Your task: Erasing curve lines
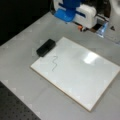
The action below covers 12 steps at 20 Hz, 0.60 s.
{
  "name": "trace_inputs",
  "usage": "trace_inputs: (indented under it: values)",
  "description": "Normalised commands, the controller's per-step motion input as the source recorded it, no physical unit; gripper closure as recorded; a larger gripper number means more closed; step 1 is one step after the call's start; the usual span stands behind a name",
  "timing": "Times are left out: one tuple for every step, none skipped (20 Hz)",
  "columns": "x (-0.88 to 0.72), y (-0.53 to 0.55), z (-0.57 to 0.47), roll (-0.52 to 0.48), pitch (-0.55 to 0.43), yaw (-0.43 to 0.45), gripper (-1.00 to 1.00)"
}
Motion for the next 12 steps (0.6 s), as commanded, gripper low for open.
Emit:
trace_inputs:
  values:
    - [0.27,-0.21,0.04,-0.043,0.064,0.151,-1.00]
    - [0.25,-0.18,0.06,-0.067,0.062,0.175,-1.00]
    - [0.24,-0.19,0.05,-0.098,0.055,0.180,-1.00]
    - [0.22,-0.21,0.03,-0.125,0.051,0.179,-1.00]
    - [0.22,-0.26,0.01,-0.148,0.056,0.186,-1.00]
    - [0.21,-0.31,-0.01,-0.185,0.055,0.194,-1.00]
    - [0.20,-0.36,-0.03,-0.202,0.060,0.200,-1.00]
    - [0.19,-0.40,-0.06,-0.212,0.061,0.202,-1.00]
    - [0.18,-0.42,-0.07,-0.203,0.064,0.198,-1.00]
    - [0.17,-0.42,-0.07,-0.211,0.070,0.197,-1.00]
    - [0.17,-0.42,-0.07,-0.205,0.078,0.198,-1.00]
    - [0.16,-0.40,-0.06,-0.186,0.080,0.195,-1.00]
